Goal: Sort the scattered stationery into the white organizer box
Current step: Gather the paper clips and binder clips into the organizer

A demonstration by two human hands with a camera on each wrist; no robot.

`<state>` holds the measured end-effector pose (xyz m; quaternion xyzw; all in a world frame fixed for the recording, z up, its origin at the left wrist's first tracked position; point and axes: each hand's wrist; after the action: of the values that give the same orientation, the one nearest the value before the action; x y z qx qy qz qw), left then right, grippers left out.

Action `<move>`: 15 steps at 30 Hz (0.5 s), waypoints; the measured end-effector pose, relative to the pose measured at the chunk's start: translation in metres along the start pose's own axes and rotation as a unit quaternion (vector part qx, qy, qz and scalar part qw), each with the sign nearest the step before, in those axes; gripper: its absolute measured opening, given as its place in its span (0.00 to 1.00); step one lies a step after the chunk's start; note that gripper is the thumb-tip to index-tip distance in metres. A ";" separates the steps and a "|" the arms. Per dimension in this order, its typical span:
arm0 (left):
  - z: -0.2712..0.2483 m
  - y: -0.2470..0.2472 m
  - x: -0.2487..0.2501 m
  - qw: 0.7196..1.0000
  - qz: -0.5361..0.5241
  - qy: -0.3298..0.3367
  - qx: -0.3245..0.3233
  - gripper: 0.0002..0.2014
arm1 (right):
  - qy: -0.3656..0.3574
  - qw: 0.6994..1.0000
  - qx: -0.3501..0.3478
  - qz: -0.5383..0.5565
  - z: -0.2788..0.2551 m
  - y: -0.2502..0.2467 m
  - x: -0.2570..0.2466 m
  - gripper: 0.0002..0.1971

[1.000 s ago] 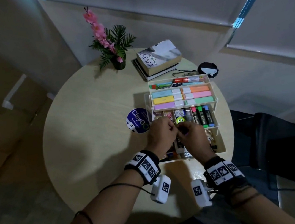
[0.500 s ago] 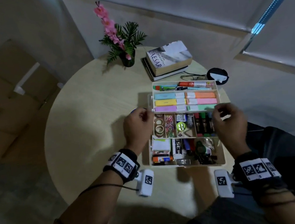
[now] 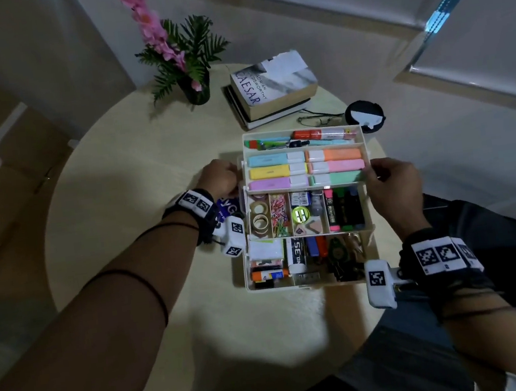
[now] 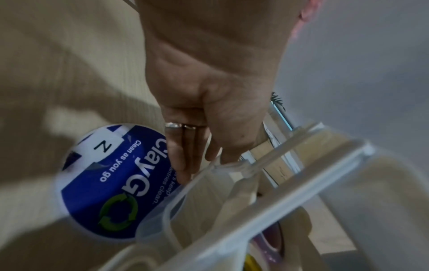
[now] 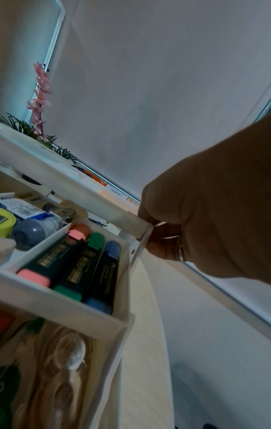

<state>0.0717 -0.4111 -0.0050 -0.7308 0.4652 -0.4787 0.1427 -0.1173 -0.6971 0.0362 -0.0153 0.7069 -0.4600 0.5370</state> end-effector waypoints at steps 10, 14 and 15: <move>0.006 -0.001 0.007 0.997 -0.041 0.034 0.055 0.10 | 0.027 0.998 0.003 0.055 -0.018 -0.013 0.000 0.14; 0.000 -0.008 0.012 0.992 -0.104 0.050 0.057 0.09 | 0.029 0.998 0.007 0.050 -0.039 -0.027 -0.003 0.11; -0.003 -0.010 0.013 0.990 -0.116 0.058 0.053 0.08 | 0.023 0.998 0.007 0.049 -0.046 -0.031 -0.003 0.10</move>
<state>0.0762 -0.4158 0.0103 -0.7422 0.3588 -0.5574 0.0980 -0.1666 -0.6843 0.0588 0.0343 0.7155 -0.4384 0.5429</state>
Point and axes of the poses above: each hand's wrist, its own z-axis towards the middle knuckle, its own y-axis out of the palm, x = y × z, and after that the axes turned 6 degrees about z, right-handed
